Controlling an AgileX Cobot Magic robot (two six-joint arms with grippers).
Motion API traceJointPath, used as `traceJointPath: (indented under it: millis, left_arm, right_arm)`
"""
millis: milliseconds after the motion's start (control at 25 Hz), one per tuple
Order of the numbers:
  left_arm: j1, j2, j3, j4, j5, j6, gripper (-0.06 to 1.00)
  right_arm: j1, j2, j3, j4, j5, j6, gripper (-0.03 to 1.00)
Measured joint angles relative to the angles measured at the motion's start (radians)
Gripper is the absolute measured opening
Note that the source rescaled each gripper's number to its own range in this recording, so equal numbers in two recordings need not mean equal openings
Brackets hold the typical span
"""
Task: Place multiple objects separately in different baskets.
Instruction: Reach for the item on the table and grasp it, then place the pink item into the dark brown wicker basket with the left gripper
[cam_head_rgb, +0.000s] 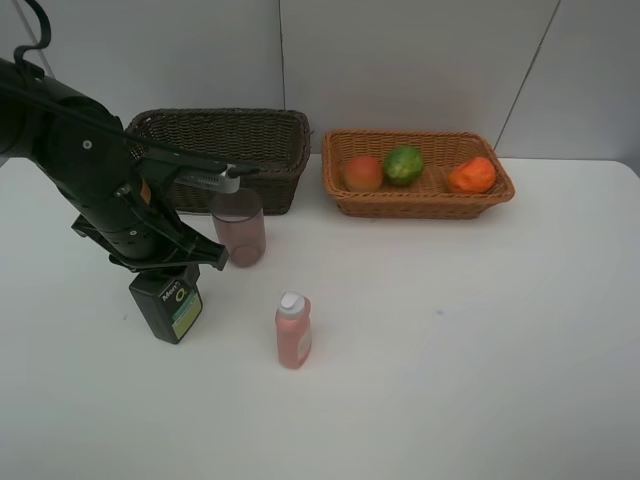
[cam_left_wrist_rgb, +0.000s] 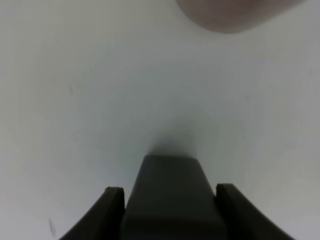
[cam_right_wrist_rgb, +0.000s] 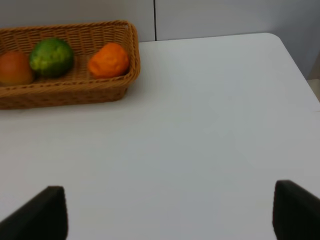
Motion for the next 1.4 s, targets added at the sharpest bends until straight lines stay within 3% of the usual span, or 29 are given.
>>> traceJointPath:
  millis: [720,920,1400]
  left_arm:
    - [0.000,-0.001,-0.004,0.000,0.021,-0.001,0.48]
    - [0.000,-0.039,-0.040,-0.003,0.158,-0.002,0.48]
    - [0.000,-0.198,-0.322,0.006,0.407,-0.002,0.48]
  right_arm:
    - [0.000,0.000,0.000,0.000,0.000,0.000,0.67]
    - [0.000,0.000,0.000,0.000,0.000,0.000,0.67]
    - [0.000,0.000,0.000,0.000,0.000,0.000,0.67]
